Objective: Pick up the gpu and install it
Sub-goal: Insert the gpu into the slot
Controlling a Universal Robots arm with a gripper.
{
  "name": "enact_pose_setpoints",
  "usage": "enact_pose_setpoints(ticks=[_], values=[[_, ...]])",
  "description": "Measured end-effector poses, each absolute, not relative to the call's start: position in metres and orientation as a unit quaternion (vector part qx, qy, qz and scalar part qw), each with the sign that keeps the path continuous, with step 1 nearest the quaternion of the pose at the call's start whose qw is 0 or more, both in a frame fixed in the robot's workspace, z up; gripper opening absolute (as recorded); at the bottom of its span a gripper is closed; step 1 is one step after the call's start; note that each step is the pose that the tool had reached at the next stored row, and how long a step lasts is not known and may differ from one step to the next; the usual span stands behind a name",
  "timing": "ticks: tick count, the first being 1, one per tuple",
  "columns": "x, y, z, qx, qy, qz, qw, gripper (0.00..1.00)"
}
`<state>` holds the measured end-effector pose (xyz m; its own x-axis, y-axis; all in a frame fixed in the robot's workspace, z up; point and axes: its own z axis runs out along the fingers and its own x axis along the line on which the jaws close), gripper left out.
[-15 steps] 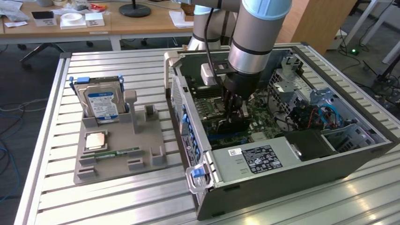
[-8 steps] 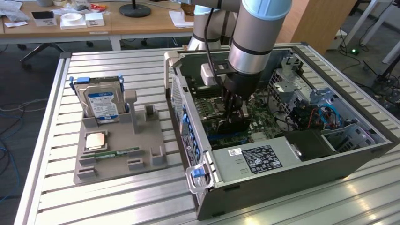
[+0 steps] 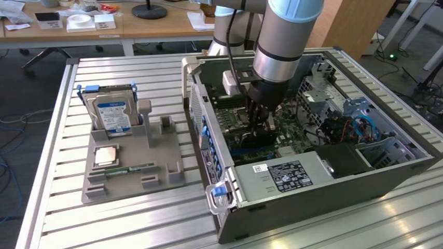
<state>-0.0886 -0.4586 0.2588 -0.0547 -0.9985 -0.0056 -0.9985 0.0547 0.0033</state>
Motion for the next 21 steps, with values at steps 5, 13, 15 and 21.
enact_pose_setpoints(ticks=[5, 13, 15, 21], values=[[-0.0886, -0.4587, 0.2586, -0.687, 0.726, 0.003, 0.001, 0.26], [-0.0888, -0.4588, 0.2582, -0.688, 0.726, 0.003, 0.001, 0.26], [-0.0888, -0.4588, 0.2582, -0.687, 0.726, 0.003, 0.001, 0.26], [-0.0891, -0.4588, 0.2574, -0.687, 0.726, 0.003, 0.001, 0.26]])
